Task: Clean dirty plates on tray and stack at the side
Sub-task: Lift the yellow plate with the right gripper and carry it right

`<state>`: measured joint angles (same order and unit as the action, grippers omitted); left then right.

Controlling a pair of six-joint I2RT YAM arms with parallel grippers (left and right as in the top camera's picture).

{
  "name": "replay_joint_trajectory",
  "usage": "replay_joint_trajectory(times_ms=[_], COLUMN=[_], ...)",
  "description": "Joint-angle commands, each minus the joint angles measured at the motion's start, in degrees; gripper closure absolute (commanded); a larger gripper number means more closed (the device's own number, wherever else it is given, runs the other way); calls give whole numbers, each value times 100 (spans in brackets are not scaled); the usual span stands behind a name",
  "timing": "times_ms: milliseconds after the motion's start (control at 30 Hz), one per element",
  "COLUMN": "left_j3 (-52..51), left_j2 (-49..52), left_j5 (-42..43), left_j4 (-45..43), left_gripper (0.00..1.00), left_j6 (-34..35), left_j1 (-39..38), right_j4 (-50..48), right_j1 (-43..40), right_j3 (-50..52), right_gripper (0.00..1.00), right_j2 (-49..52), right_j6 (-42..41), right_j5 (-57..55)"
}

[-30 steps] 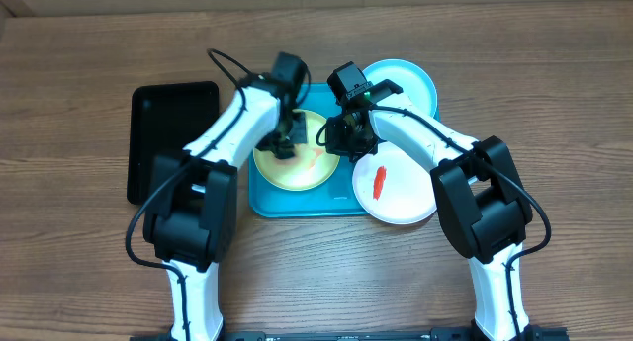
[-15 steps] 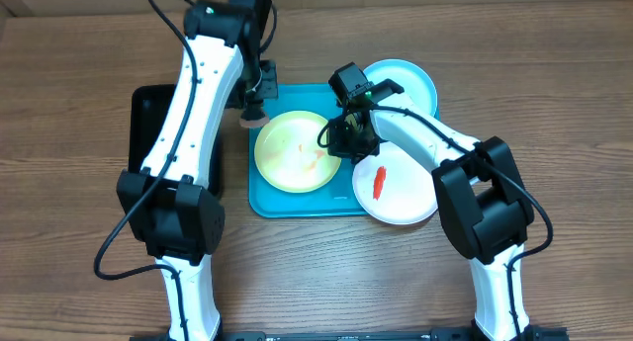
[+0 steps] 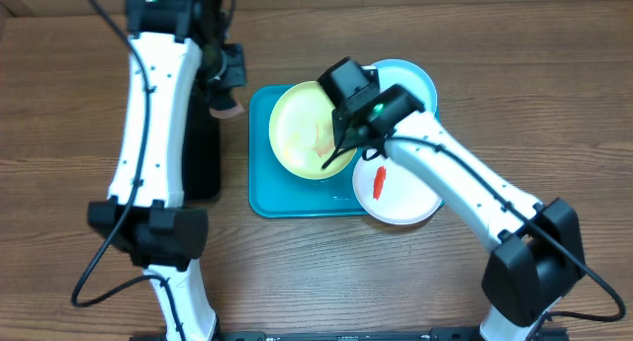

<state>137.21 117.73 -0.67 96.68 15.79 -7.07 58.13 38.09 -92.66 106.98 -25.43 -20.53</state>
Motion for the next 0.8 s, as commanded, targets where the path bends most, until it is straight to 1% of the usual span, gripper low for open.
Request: replay_joint_trajectory(times_ms=[0,167,333,667,767], left_j3=[127,107,-37,-306,-313], left_j2=[-514,-566,-566,-566,-566], left_j5=[-22,-101,-98,-98,-96], left_j4=[15,13,13,13,4], left_gripper=[96,96,96,96,96], left_j6=[-173,-170,-168,-168,-166], left_j1=[146,352,487,490,487], right_j4=[55,37,11,-39,-63], right_j1=[424,1005,1412,2118,2282], right_j3=[-39,-39,-39,-39,-39], right_gripper=[96,96,96,96,96], right_j2=[31,31,31,31,31], right_j6=[-13,-11,-4,15,15], right_j5=[-1878,-3401,-4677,-6564,-6929])
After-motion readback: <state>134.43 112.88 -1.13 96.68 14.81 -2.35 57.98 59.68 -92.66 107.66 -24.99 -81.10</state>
